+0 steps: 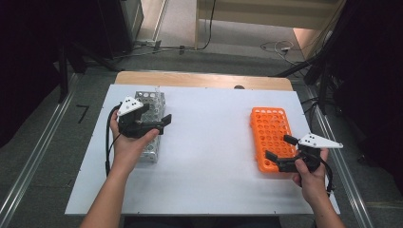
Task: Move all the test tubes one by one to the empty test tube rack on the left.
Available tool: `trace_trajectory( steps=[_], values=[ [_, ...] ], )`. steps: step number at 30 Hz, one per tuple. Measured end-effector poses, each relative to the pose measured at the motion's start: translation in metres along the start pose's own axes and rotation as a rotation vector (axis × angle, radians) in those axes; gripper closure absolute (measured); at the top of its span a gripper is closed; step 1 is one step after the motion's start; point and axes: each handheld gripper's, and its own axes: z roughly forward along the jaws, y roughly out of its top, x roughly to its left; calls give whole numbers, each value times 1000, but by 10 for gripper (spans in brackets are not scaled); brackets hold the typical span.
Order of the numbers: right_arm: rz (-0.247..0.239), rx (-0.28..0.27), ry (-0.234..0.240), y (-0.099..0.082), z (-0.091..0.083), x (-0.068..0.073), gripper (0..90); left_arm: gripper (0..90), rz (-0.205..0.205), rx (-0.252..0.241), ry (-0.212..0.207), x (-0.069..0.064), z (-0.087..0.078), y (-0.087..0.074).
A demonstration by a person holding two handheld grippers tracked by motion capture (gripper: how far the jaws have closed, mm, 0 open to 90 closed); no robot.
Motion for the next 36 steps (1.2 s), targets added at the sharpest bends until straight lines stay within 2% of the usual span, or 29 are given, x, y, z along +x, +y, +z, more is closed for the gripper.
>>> trace_trajectory(
  steps=[2,4,7,10,16,20,22,23,26,29,32,36],
  values=[
    [13,3,-14,2,1,-3,0,53,16,9,-6,-5,-3,-3],
    [5,9,-40,4,3,-7,0,30,30,24,-25,-9,-5,-7],
    [3,15,-49,9,7,-11,0,0,45,36,-41,-13,-7,-12],
    [3,17,-63,12,12,-16,0,0,28,30,-57,-15,-10,-18],
    [36,21,-69,15,25,-31,0,0,6,38,-74,-15,-12,-28],
    [82,21,-60,14,30,-41,23,0,-1,38,-79,-15,-15,-30],
    [100,23,-78,13,32,-46,37,0,-4,37,-79,-15,-16,-31],
    [113,23,-85,13,32,-49,56,0,-4,35,-81,-15,-17,-31],
    [155,47,-134,11,37,-57,206,0,-9,34,-85,-15,-18,-32],
    [194,80,-159,9,42,-63,354,0,-12,33,-90,-17,-17,-32],
    [191,109,-208,10,45,-66,452,0,-3,37,-98,-20,-16,-32],
    [181,120,-198,11,48,-67,548,0,0,40,-103,-23,-14,-32]
  ],
)
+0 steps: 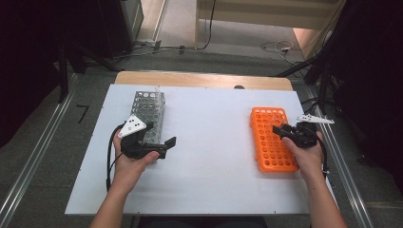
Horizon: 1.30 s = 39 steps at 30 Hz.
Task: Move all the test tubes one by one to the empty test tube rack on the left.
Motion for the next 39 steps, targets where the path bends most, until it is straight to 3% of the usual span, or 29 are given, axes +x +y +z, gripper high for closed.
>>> trace_trajectory(
  steps=[5,7,14,16,18,23,33,39],
  values=[
    [-19,53,7,1,6,4,648,0,-1,6,-8,-1,2,0],
    [-32,70,-17,2,7,6,670,0,-5,3,-12,-1,3,0],
    [-74,67,-67,1,9,13,730,0,-2,15,-30,-1,11,-2],
    [-79,68,-74,1,9,14,735,0,-28,8,-40,1,11,-2],
    [-76,67,-72,1,9,14,737,0,-53,-8,-61,1,12,-2],
    [-65,58,-61,1,8,14,738,0,-14,1,-52,-4,15,0],
    [-1,-15,-14,-1,-5,6,739,0,-12,-3,-63,-6,17,-1],
    [6,-48,11,1,-16,0,739,0,-4,15,-70,-6,22,-3]
  ],
)
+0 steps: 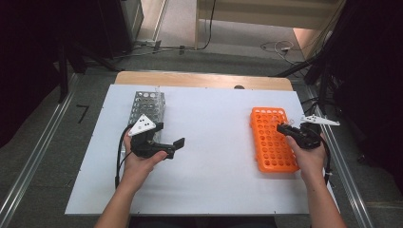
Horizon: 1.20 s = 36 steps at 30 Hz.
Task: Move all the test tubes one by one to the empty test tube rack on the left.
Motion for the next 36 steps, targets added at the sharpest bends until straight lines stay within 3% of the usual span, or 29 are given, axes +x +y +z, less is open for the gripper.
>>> trace_trajectory(
  steps=[7,17,28,36],
  values=[
    [-20,-12,-8,8,-13,4,740,0,18,6,-12,-5,3,-1],
    [-60,-32,57,14,-26,25,739,0,50,24,-39,-18,6,0],
    [-118,-32,161,19,-27,61,739,2,69,24,-61,-31,8,4],
    [-184,0,225,16,-17,94,739,4,73,18,-82,-38,7,5]
  ],
)
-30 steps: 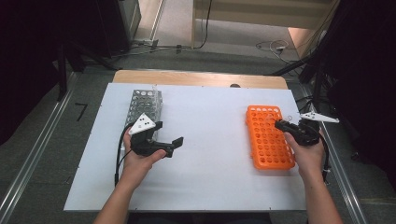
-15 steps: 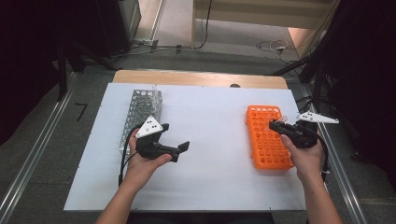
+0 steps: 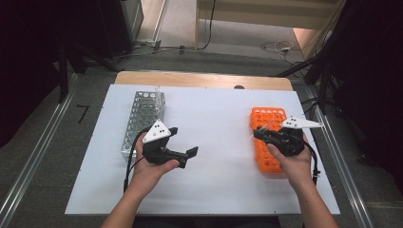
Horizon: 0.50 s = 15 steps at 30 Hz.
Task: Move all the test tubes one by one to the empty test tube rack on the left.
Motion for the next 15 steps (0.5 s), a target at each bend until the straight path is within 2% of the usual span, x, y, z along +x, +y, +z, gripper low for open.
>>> trace_trajectory(
  steps=[10,15],
  values=[
    [-50,33,84,0,18,32,739,18,9,-15,-30,-9,0,4],
    [-89,53,106,0,27,49,739,32,14,-17,-53,-14,2,6]
  ],
)
